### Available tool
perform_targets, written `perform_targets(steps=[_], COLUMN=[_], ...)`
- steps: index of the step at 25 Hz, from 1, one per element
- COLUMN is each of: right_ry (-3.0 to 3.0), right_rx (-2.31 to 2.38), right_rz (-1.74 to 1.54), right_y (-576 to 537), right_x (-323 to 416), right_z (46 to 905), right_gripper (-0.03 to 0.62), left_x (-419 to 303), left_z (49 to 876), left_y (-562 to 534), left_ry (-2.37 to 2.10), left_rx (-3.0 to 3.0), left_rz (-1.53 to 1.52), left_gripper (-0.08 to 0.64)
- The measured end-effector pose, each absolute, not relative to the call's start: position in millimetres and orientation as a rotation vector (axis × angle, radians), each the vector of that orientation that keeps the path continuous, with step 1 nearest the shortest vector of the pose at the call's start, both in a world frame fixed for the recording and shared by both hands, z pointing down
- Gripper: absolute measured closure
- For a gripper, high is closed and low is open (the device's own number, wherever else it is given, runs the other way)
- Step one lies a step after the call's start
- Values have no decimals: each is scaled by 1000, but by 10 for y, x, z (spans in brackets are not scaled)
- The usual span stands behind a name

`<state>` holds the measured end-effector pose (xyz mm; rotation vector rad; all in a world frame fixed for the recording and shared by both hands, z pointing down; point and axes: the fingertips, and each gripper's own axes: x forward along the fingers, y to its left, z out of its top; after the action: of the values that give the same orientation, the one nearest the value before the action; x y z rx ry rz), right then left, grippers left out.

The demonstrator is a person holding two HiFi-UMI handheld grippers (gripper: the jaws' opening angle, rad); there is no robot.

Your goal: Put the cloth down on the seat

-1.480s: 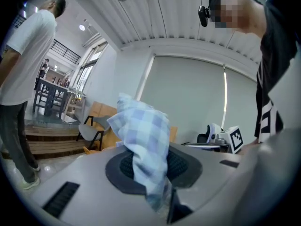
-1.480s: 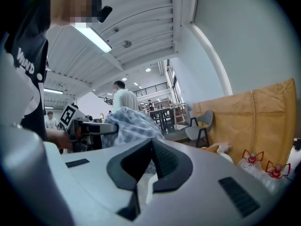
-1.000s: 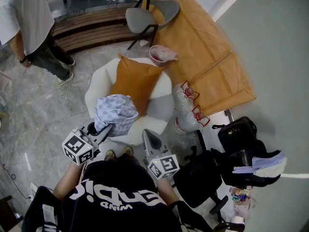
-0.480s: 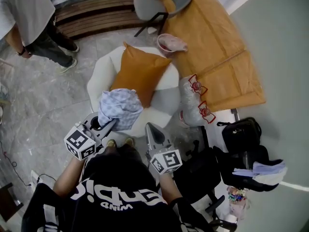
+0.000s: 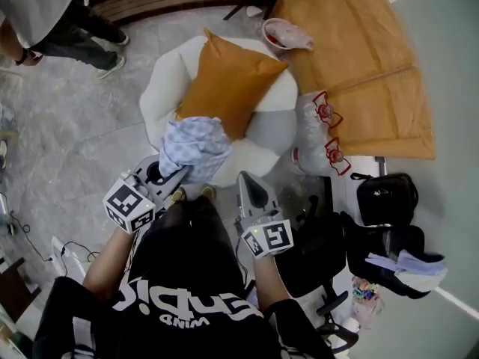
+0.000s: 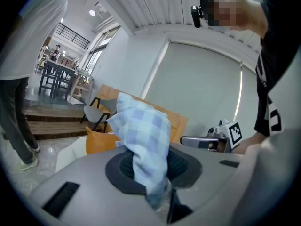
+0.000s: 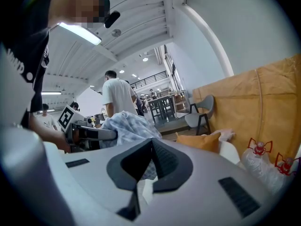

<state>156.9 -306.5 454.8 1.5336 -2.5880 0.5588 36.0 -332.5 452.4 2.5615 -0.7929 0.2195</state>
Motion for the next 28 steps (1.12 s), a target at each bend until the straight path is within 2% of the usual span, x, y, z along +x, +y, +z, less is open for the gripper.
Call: perform_targets(steps=[28], right_ry=[-2452], right_rx=[1571], right_rz=[679], right_y=[-3185], right_x=[1830], right_z=[6385], right_gripper=[572], left_x=[502], left_z=[6631], left_y=[-3646], left_ry=[-738], left_rx=[2433], left_rz=[382], left_gripper=[479])
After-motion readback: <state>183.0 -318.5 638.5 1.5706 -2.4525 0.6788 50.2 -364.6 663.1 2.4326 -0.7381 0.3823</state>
